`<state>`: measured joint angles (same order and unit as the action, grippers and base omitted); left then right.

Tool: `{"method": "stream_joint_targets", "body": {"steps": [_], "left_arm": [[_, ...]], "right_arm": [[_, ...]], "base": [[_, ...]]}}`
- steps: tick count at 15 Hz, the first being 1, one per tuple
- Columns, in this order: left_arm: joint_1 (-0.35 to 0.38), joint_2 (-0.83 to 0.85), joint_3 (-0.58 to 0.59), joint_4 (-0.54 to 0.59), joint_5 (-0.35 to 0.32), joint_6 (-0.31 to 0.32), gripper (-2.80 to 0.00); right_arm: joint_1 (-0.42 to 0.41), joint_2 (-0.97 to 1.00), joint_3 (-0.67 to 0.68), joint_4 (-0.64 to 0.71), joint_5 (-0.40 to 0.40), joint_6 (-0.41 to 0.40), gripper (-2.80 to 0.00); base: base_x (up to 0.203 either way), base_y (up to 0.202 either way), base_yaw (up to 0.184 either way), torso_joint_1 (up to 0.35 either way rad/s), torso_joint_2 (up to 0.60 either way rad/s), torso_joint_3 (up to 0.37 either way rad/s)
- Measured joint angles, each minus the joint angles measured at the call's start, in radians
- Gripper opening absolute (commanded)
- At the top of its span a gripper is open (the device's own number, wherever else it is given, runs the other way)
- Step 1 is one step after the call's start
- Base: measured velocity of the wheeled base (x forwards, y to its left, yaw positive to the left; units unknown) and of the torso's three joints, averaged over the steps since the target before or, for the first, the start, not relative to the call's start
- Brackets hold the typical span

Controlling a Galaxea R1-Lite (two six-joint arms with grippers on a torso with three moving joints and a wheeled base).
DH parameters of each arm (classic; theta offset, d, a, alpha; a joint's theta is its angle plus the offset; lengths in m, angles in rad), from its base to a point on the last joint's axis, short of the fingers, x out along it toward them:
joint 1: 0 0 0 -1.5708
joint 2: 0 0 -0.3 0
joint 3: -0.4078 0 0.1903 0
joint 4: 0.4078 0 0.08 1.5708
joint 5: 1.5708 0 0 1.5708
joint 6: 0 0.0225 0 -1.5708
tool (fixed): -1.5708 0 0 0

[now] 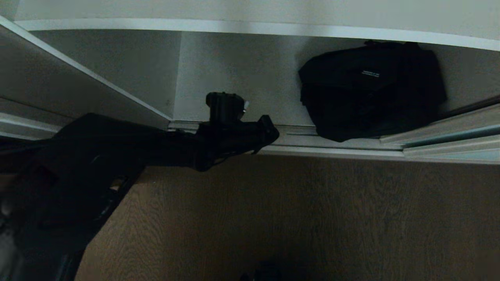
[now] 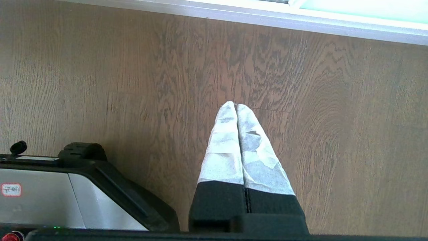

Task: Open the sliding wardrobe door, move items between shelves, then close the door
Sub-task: Place the bag on the higher shelf

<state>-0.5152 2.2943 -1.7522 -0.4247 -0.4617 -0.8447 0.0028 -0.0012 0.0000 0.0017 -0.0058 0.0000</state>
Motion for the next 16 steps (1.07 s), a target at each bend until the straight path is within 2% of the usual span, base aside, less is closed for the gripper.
{"method": "stream_joint_targets", "body": {"steps": [4, 6, 9, 11, 12, 14, 16], "left_arm": [[-0.015, 0.129, -0.155, -0.042, -0.001, 0.016, -2.80], [-0.017, 0.168, -0.177, -0.123, -0.036, 0.026, -2.80], [-0.023, 0.182, -0.162, -0.137, -0.035, 0.049, -2.80], [-0.024, 0.149, -0.071, -0.135, -0.036, 0.086, -2.80], [-0.025, 0.114, 0.006, -0.137, -0.034, 0.136, -2.80], [-0.025, 0.019, 0.181, -0.139, -0.009, 0.266, -2.80], [-0.025, -0.124, 0.402, -0.148, 0.071, 0.412, -2.80]], "right_arm": [[0.000, 0.000, 0.000, 0.000, 0.000, 0.000, -2.80], [0.000, 0.000, 0.000, 0.000, 0.001, 0.000, -2.80], [0.000, 0.000, 0.000, 0.000, 0.000, 0.000, -2.80], [0.000, 0.000, 0.000, 0.000, 0.000, 0.000, -2.80], [0.000, 0.000, 0.000, 0.000, 0.000, 0.000, -2.80], [0.000, 0.000, 0.000, 0.000, 0.000, 0.000, -2.80], [0.000, 0.000, 0.000, 0.000, 0.000, 0.000, -2.80]], "base": [[0.000, 0.000, 0.000, 0.000, 0.00, 0.000], [0.000, 0.000, 0.000, 0.000, 0.00, 0.000], [0.000, 0.000, 0.000, 0.000, 0.00, 0.000], [0.000, 0.000, 0.000, 0.000, 0.00, 0.000], [0.000, 0.000, 0.000, 0.000, 0.00, 0.000], [0.000, 0.000, 0.000, 0.000, 0.00, 0.000], [0.000, 0.000, 0.000, 0.000, 0.00, 0.000]]}}
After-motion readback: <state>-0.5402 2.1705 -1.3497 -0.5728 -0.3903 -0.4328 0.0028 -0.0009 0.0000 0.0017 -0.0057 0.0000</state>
